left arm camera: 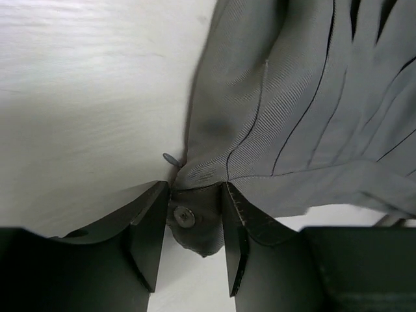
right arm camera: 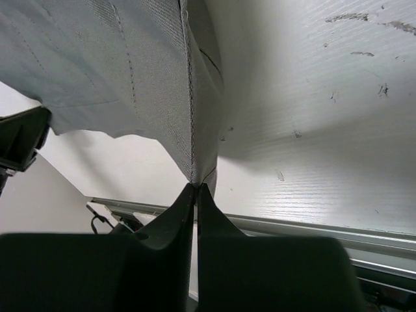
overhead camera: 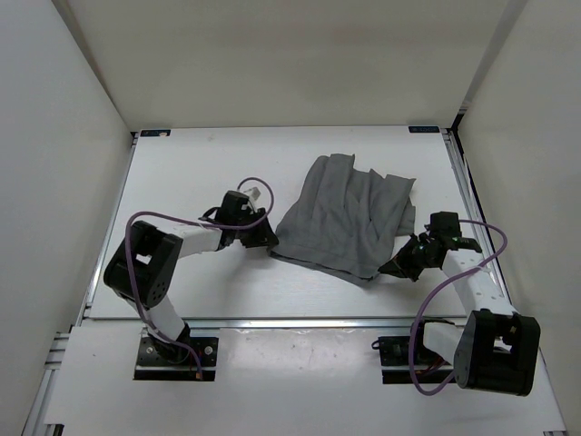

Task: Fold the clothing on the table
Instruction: Flatten the skirt out

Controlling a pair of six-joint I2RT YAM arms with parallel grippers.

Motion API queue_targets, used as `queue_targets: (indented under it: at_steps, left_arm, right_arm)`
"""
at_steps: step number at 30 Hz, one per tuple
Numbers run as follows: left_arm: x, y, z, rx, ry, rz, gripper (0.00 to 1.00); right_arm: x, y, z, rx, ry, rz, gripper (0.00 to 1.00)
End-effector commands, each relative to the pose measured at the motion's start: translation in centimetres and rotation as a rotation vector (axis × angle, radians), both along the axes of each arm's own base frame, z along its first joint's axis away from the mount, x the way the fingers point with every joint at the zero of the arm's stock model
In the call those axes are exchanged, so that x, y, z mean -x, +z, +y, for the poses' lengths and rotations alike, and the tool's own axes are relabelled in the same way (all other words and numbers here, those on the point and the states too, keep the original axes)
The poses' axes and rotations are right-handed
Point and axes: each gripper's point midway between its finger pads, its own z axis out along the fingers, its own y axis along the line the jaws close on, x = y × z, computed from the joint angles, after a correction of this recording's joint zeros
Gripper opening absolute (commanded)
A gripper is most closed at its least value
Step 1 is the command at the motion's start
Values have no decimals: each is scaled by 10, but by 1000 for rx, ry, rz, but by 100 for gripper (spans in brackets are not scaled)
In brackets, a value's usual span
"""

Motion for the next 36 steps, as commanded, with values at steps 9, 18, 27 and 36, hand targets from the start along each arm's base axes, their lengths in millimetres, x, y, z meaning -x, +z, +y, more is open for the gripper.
queue_targets:
  at_steps: [9,18,27,36]
  left_arm:
    - [75,-69,2,-311,-182,123,32]
    - [45,-33,2,-299,-131,74,0]
    - [-75,162,38,-158,72,-296,0]
    - [-79,298,22,117,-2,-502,0]
  right_arm:
    - [-3,8,-1,-20,-4,-25,0]
    - [-26,33,-6,-20,-9,-128,0]
    - [-128,123,-21,151,139,-410,0]
    - [-192,274,-10,349,256,-850,0]
